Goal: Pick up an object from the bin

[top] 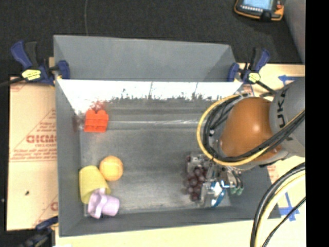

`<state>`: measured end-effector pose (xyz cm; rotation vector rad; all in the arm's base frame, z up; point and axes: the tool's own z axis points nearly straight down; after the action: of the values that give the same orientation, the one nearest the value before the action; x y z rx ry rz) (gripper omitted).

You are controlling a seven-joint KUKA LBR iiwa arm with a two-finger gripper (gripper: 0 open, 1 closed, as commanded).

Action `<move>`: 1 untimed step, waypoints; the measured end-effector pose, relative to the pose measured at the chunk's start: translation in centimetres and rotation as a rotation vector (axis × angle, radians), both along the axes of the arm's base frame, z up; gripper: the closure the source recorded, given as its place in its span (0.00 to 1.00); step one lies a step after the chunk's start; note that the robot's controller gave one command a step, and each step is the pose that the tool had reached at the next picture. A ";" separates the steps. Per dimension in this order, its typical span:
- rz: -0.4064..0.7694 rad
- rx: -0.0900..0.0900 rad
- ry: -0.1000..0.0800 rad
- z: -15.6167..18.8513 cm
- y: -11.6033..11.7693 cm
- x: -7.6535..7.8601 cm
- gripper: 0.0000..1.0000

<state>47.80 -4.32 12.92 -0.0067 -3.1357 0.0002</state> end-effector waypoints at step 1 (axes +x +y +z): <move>0.003 -0.001 -0.008 0.4 0.0 0.2 0.00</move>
Offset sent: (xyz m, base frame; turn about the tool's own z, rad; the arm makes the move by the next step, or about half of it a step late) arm 0.0559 -0.0423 -0.0592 -0.6642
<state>48.01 -4.32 13.32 -0.0015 -3.1438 0.0016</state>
